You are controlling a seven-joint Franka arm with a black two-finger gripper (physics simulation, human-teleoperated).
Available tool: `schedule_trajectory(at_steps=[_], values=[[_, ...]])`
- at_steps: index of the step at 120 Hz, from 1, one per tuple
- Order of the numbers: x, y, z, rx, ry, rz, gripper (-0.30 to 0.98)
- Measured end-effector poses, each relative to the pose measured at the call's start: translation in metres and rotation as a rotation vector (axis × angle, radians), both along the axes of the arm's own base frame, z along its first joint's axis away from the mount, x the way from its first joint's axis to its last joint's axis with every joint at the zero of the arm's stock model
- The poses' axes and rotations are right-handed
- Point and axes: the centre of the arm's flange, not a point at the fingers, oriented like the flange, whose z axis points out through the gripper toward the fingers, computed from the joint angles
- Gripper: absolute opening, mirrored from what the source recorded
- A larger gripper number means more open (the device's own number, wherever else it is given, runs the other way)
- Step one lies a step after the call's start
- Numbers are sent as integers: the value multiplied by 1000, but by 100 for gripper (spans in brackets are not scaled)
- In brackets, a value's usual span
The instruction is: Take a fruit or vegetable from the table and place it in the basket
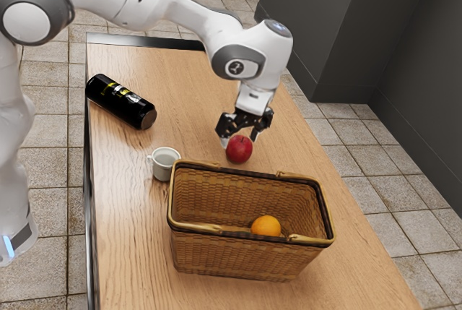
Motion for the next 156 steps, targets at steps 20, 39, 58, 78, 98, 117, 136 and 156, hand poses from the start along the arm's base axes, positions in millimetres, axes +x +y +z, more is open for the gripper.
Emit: schedule_trajectory(at_steps=[20,39,58,78,98,117,136,156], values=[[-1,-24,0,0,0,-43,69],[-1,-28,-1,0,1,-48,69],[0,-10,-1,0,1,-17,69],[1,23,-1,0,1,42,69],[-1,58,-1,0,1,106,69],[-3,82,-1,0,1,150,69],[-4,92,0,0,-1,167,69],[-2,81,0,-1,-4,148,69]])
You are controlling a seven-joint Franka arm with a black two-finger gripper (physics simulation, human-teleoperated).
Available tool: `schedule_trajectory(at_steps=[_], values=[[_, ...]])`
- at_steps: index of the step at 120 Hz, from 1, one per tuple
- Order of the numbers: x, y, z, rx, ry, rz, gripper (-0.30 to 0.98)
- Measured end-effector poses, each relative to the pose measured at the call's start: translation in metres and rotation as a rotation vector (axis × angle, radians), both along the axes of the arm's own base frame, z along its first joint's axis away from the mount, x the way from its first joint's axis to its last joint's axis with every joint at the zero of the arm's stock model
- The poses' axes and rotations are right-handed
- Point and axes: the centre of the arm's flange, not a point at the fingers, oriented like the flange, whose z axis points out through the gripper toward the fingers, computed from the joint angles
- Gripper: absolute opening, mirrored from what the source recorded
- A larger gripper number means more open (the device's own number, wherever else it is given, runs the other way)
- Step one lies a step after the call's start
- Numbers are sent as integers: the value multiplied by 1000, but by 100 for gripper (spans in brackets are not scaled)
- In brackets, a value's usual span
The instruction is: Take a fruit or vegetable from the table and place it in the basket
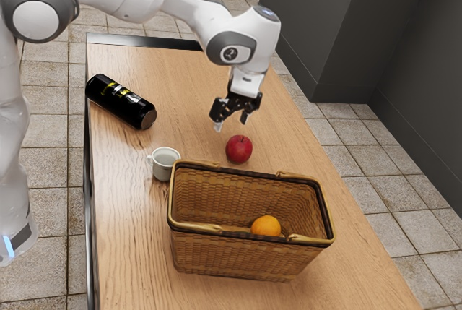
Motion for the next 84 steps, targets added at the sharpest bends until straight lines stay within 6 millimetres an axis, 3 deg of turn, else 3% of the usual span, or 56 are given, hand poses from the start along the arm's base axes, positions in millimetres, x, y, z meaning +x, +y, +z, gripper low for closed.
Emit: schedule_trajectory(at_steps=[52,65,84], values=[[6,-76,-11,5,14,-135,69],[6,-76,-11,5,14,-136,69],[7,-59,-11,5,13,-104,69]])
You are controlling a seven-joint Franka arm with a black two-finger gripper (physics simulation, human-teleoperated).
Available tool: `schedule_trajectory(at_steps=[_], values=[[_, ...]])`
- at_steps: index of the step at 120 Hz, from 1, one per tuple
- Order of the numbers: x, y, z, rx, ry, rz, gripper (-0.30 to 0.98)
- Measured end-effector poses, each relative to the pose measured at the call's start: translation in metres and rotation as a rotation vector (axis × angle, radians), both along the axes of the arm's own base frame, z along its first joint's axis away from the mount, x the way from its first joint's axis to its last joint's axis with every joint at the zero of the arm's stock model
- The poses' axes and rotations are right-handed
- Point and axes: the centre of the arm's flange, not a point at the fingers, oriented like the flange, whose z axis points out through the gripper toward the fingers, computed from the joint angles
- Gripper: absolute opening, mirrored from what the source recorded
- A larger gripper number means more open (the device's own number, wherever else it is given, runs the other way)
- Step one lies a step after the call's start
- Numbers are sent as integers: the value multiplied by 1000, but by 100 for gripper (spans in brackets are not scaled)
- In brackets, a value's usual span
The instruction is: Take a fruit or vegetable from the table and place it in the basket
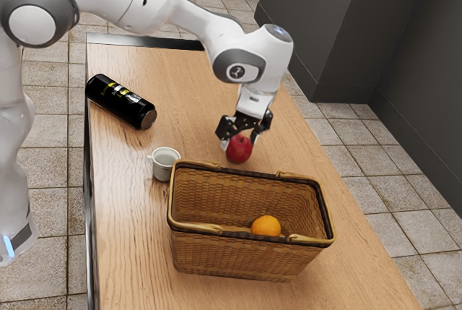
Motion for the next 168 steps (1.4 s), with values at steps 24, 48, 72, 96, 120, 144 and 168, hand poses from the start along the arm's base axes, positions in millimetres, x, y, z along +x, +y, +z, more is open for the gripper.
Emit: schedule_trajectory(at_steps=[24,48,72,96,120,144,168], values=[[0,15,0,0,0,26,69],[1,5,-4,2,6,9,69],[2,-1,-7,4,8,-1,69],[2,4,-9,4,10,8,69],[2,2,-10,4,13,4,69],[2,-4,-13,4,17,-5,69],[3,-11,-16,6,24,-9,50]])
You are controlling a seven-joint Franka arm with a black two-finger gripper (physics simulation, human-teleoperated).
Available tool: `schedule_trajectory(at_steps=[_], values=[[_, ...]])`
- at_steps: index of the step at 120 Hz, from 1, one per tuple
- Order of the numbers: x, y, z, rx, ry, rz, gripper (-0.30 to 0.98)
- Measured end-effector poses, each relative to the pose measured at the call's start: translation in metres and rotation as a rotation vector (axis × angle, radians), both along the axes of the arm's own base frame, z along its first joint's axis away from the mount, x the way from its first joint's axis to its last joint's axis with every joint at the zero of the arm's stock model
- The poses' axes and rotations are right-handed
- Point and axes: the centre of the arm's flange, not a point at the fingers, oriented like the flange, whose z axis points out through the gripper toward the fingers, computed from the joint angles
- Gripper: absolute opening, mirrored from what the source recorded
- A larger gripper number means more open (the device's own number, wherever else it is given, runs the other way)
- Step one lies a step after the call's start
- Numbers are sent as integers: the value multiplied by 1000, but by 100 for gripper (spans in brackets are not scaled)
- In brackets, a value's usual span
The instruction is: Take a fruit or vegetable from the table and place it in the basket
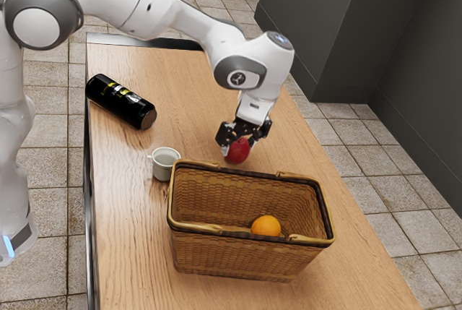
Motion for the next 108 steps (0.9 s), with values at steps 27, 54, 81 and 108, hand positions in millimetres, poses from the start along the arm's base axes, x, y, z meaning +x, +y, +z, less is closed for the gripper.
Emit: schedule_trajectory(at_steps=[27,54,81,108], values=[[2,4,-1,5,-5,21,33],[-1,5,57,-14,-107,30,28],[-34,10,184,-59,-275,33,30],[-65,-106,200,-92,-245,-169,29]])
